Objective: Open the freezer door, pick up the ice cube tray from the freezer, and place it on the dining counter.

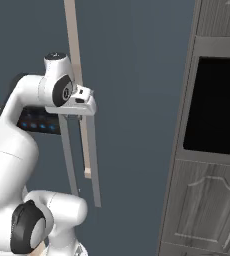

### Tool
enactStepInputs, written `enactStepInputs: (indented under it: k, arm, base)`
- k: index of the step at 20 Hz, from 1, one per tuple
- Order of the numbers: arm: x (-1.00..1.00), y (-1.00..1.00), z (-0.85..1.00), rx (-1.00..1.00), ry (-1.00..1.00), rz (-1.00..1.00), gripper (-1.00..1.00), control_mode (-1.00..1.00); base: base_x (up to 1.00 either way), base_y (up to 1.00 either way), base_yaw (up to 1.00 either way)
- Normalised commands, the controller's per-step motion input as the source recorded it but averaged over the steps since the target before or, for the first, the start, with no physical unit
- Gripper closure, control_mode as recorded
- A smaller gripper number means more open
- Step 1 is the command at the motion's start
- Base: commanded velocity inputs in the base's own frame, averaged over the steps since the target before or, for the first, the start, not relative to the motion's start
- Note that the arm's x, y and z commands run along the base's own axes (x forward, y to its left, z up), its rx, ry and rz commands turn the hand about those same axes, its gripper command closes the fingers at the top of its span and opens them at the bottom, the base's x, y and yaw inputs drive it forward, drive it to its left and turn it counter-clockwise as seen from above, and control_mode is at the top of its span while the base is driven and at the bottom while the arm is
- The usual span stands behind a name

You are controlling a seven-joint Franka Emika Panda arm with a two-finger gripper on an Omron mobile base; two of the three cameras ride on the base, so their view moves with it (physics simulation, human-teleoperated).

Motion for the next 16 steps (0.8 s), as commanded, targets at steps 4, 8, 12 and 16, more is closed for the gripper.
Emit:
enactStepInputs:
  k: [4, 8, 12, 16]
  arm:
    - [-0.31, 0.0, 0.0, 0.0, 0.0, -0.01, -1.0, -1.0]
    - [-0.84, -0.03, -0.09, 0.0, -0.14, -0.06, -1.0, -1.0]
    - [-0.67, 0.0, -0.23, 0.0, -0.16, -0.03, -1.0, -1.0]
    - [-0.26, -0.01, -0.12, 0.02, -0.03, -0.02, -1.0, -1.0]
  base:
    - [0.0, 0.0, 0.0]
    - [0.0, 0.0, 0.0]
    - [0.0, 0.0, 0.0]
    - [0.0, 0.0, 0.0]
